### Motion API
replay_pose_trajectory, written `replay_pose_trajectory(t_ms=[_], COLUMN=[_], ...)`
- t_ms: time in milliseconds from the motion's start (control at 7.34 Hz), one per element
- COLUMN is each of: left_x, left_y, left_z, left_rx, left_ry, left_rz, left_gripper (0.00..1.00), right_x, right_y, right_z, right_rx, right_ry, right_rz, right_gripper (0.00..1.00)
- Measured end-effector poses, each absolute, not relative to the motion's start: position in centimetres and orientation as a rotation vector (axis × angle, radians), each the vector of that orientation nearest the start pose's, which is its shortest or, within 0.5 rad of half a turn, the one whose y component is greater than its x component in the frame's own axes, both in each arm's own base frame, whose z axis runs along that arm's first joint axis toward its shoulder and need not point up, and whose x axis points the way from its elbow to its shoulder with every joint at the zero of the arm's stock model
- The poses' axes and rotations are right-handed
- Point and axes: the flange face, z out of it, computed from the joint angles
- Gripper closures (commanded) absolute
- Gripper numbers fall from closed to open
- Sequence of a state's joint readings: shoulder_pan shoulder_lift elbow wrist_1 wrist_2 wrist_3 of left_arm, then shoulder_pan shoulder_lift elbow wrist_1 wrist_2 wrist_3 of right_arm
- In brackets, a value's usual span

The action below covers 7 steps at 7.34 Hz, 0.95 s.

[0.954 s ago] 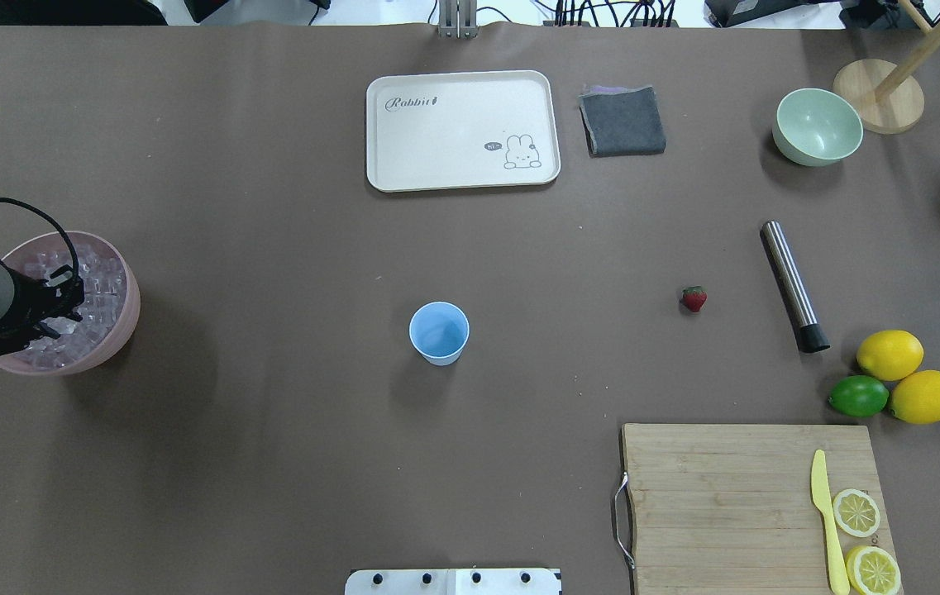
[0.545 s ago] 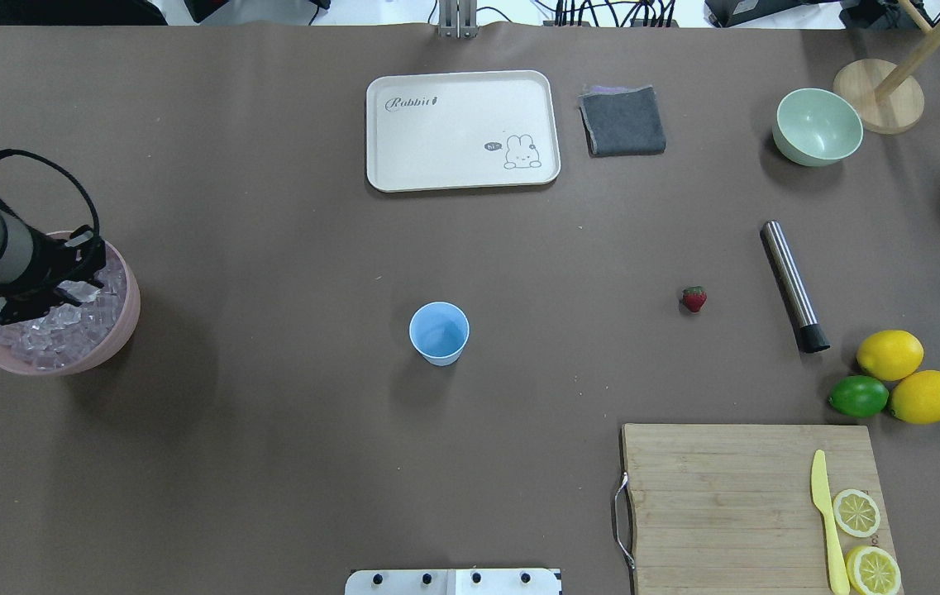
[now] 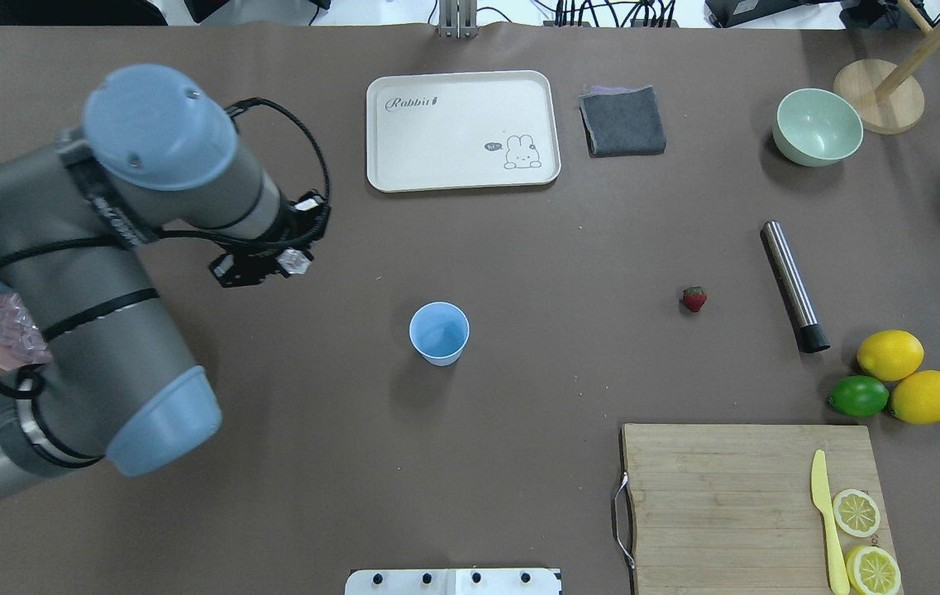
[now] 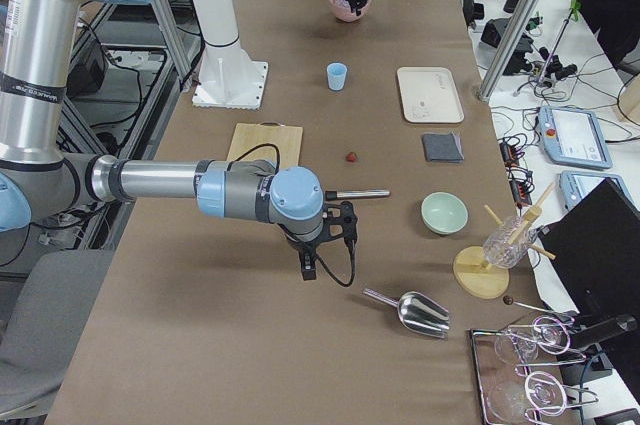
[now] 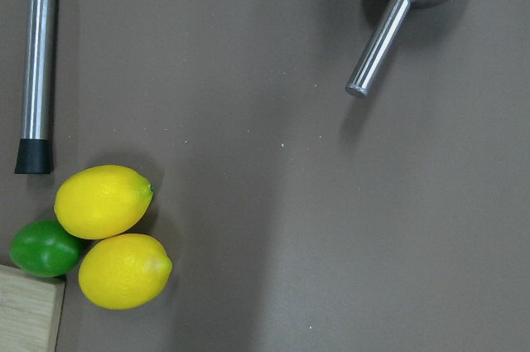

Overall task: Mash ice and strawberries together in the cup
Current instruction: 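Carry the ice cube with the left gripper over the light-blue cup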

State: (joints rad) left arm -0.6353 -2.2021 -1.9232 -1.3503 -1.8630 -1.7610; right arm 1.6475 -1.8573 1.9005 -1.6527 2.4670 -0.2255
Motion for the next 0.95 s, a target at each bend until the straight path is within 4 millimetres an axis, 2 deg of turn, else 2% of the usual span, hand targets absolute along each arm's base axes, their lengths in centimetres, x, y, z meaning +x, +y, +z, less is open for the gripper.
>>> replay_pose_trajectory(t_ms=[136,272,409,681,817,954], left_x=[46.0,49.0,51.1,54.2,55.1,55.5], left_y=[-43.4,-41.9,-40.7,-40.1,-40.3,-40.5], left_z=[16.1,15.3,15.0,15.0,14.9,14.7], left_rx=[-0.079,-0.054,-0.04,-0.017,-0.009,-0.005], left_ry=[0.822,0.826,0.831,0.86,0.878,0.888], left_rz=[-0.593,-0.528,-0.476,-0.409,-0.396,-0.389], left_gripper=[1.0,1.0,1.0,1.0,0.42,0.18], right_x=[8.3,8.3,8.3,8.3,8.3,8.3], right_y=[-36.2,-36.1,-36.1,-36.0,-36.0,-35.9], right_z=[62.1,62.3,62.5,62.7,62.7,62.8], right_rx=[0.095,0.091,0.087,0.082,0.081,0.079], right_ry=[-0.894,-0.896,-0.898,-0.901,-0.901,-0.901], right_rz=[-0.119,-0.117,-0.114,-0.112,-0.111,-0.11], right_gripper=[0.0,0.0,0.0,0.0,0.0,0.0])
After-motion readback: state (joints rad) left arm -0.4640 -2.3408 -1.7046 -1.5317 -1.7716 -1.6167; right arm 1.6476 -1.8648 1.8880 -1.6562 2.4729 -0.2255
